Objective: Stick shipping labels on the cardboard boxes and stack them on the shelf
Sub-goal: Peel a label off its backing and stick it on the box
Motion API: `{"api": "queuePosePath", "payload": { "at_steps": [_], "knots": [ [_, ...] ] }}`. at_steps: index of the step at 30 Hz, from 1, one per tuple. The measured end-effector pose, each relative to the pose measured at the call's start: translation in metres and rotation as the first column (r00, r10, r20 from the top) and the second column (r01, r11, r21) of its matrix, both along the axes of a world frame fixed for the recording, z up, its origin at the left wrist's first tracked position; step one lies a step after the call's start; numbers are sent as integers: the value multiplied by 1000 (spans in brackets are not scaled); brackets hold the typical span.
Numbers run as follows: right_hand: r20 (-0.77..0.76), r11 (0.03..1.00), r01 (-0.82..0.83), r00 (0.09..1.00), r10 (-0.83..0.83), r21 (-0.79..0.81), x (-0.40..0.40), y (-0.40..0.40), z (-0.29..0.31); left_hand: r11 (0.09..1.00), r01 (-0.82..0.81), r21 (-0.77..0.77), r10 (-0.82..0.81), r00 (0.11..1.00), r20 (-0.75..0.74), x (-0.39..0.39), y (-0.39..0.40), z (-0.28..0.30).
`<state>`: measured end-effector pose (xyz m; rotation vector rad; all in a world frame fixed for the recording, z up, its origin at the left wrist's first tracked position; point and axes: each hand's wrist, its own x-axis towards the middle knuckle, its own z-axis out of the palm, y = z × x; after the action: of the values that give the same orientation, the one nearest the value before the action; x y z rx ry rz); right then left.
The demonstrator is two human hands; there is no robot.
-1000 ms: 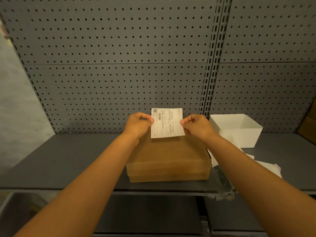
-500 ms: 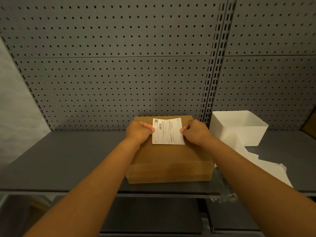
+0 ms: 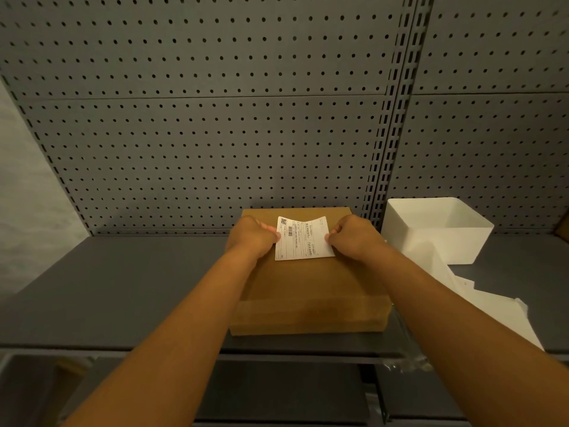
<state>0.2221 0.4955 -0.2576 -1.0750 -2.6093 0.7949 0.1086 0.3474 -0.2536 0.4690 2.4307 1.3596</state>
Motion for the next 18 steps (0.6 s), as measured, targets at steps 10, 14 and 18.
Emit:
{"api": "queuePosePath", "payload": {
  "at_steps": [10,14,18],
  "knots": [
    [11,1000,-6,1000,6,23,-2,2,-2,999,-5,-46,-1,992,-129,-1,1,-4],
    [9,999,-6,1000,6,37,0,0,-1,999,-24,-36,17,986,-164,0,1,-5],
    [6,999,2,1000,-3,47,0,-1,-1,997,-35,-63,21,979,-203,1,1,-6]
  ]
}}
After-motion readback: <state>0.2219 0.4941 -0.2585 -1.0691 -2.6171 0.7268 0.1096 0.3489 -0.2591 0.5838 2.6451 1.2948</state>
